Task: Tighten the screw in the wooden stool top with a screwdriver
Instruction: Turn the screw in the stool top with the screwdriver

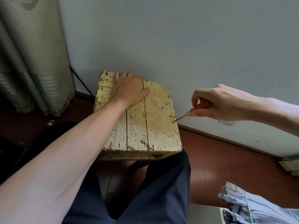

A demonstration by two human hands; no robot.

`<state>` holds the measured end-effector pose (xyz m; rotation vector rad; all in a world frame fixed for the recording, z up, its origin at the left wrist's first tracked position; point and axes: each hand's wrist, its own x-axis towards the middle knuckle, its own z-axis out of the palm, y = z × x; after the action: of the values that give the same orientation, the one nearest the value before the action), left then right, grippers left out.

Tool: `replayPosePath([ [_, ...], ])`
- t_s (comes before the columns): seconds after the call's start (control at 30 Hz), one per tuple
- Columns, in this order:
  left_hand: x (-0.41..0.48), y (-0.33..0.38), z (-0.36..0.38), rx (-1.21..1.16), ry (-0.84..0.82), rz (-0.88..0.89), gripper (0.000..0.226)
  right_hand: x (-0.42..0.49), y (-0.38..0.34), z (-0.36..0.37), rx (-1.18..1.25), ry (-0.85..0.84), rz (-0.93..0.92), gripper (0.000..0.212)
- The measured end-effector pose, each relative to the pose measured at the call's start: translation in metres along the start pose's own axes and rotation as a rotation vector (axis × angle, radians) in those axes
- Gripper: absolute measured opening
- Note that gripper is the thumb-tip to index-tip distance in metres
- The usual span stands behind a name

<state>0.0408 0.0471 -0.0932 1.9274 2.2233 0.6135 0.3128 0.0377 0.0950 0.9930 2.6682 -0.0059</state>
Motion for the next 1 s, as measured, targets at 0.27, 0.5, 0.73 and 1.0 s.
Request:
replayPosePath([
  [0.27, 0.001, -0.001, 0.001, 0.010, 0.001, 0.010, 0.066, 0.006, 0.016, 0.005, -0.458, 0.352, -0.491, 0.059],
  [0.5, 0.002, -0.001, 0.001, 0.007, -0.007, -0.002, 0.068, 0.015, -0.002, 0.014, -0.381, 0.323, -0.077, 0.073],
  [0.73, 0.001, -0.001, 0.001, 0.009, -0.012, -0.005, 0.069, 0.024, -0.010, 0.012, -0.343, 0.211, 0.219, 0.074],
  [1.0, -0.001, 0.002, -0.003, 0.003, -0.018, -0.014, 0.068, 0.008, 0.019, 0.000, -0.538, 0.227, -0.490, 0.059],
])
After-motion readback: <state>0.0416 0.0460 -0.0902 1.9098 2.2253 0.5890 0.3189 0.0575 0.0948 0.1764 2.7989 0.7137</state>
